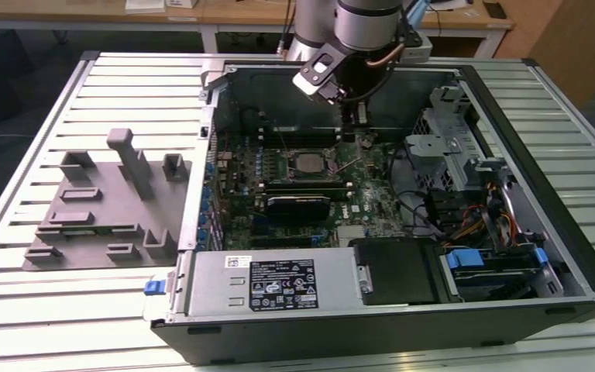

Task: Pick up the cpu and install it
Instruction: 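Close the cpu cover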

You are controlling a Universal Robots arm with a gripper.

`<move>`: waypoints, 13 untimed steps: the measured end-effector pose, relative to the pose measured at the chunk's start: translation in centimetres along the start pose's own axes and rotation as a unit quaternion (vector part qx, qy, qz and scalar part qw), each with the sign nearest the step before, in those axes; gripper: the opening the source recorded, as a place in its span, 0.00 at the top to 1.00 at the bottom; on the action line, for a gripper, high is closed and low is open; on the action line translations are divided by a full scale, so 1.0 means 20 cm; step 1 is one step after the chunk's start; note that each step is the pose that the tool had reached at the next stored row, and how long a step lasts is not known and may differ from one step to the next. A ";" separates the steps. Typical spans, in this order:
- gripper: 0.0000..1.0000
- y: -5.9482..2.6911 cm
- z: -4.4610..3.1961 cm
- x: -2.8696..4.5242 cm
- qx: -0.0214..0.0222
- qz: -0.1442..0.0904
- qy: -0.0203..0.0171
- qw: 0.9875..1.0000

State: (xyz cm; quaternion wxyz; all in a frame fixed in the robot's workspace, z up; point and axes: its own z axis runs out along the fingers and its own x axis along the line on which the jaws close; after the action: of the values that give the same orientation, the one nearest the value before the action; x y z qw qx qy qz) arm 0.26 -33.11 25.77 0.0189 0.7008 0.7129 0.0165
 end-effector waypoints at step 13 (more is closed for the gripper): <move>0.89 0.134 0.007 -0.002 0.000 0.000 0.000 1.000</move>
State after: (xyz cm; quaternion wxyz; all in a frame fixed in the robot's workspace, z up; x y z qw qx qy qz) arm 2.94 -33.11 25.77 0.0189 0.7008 0.7129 0.0165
